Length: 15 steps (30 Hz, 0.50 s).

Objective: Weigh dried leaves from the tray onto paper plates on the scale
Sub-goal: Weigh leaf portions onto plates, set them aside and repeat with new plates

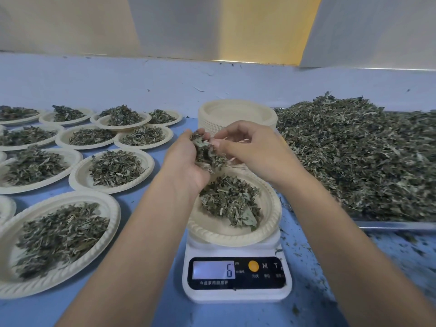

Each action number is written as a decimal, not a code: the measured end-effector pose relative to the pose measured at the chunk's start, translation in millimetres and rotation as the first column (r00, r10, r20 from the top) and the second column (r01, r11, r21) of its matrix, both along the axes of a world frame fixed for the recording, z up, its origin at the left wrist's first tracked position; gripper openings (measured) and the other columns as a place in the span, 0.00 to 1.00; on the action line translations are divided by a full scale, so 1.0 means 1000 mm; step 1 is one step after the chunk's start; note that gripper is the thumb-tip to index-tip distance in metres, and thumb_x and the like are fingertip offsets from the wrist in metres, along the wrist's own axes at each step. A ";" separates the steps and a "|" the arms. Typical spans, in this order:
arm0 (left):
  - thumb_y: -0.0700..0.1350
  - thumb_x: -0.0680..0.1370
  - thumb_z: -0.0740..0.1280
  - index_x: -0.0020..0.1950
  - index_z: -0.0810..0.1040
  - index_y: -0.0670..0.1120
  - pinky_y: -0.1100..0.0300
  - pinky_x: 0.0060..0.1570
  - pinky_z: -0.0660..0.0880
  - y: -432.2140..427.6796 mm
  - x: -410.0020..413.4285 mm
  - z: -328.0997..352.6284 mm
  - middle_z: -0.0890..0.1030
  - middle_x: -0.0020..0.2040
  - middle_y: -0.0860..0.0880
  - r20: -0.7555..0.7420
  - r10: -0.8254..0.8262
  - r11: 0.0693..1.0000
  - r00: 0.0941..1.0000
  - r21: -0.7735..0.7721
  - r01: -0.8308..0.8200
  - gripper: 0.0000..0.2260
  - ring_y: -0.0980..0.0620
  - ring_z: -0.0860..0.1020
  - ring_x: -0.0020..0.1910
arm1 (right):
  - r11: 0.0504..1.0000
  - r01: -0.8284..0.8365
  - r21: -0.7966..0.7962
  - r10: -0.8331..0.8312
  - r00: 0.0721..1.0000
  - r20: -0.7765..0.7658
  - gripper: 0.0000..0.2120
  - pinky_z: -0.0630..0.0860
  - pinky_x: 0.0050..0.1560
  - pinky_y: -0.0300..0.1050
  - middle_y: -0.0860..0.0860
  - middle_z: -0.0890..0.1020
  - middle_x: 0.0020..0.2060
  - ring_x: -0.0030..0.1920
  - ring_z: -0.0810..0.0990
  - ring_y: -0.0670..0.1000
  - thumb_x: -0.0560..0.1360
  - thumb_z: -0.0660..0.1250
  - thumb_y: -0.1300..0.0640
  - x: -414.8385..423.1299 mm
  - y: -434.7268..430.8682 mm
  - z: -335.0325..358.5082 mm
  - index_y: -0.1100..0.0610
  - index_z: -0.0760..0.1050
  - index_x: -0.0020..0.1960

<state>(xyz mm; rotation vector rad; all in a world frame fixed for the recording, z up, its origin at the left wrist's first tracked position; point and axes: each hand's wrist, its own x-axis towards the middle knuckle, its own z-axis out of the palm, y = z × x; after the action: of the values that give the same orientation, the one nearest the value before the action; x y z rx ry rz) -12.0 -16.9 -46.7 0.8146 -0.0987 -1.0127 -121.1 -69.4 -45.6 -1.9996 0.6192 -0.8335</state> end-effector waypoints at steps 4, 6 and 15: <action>0.48 0.84 0.52 0.39 0.73 0.44 0.63 0.18 0.73 0.001 -0.005 0.002 0.77 0.22 0.49 0.036 -0.024 1.000 0.999 -0.001 0.024 0.18 0.54 0.75 0.18 | 0.998 0.022 0.060 -0.026 0.997 0.069 0.11 0.79 0.53 0.51 0.53 0.83 0.42 0.41 0.83 0.50 0.70 0.75 0.55 0.001 -0.001 -0.001 0.55 0.79 0.51; 0.48 0.84 0.51 0.41 0.73 0.44 0.62 0.19 0.74 0.003 -0.007 0.003 0.78 0.23 0.48 0.069 -0.048 0.999 0.996 -0.001 0.048 0.17 0.53 0.77 0.19 | 0.998 -0.004 0.070 -0.003 0.996 0.093 0.11 0.80 0.53 0.50 0.52 0.83 0.42 0.42 0.83 0.49 0.69 0.75 0.56 0.000 -0.002 0.000 0.53 0.80 0.51; 0.48 0.83 0.53 0.44 0.76 0.44 0.58 0.48 0.76 -0.002 -0.014 0.002 0.79 0.41 0.46 0.184 -0.052 0.999 0.982 0.022 0.048 0.16 0.50 0.78 0.38 | 0.999 0.019 -0.026 -0.018 0.998 0.056 0.13 0.78 0.53 0.58 0.48 0.81 0.38 0.41 0.82 0.55 0.67 0.75 0.64 0.010 0.003 -0.006 0.47 0.77 0.38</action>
<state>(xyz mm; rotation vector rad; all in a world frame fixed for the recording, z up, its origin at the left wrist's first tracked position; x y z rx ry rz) -26.0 -18.7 -44.7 0.9244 -0.2705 -0.9847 -111.6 -66.9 -52.0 -1.9906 0.5984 -0.9096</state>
